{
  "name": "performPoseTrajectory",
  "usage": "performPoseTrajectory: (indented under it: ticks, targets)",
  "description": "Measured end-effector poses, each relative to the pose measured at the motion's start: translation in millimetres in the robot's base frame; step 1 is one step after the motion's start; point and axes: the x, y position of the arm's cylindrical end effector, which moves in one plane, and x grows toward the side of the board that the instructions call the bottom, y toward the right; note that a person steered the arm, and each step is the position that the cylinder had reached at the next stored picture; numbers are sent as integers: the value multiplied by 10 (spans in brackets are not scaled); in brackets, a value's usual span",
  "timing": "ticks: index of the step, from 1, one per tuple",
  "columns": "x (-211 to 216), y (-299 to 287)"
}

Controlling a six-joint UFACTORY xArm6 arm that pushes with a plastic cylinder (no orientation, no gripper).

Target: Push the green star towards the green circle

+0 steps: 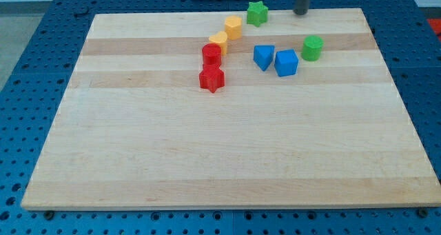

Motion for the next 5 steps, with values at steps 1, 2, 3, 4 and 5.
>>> performPoseTrajectory:
  ticks: [1, 2, 3, 4, 5]
  targets:
    - [302, 260]
    - [754, 486]
    - [1232, 607]
    - [1844, 470]
    - [2517, 115]
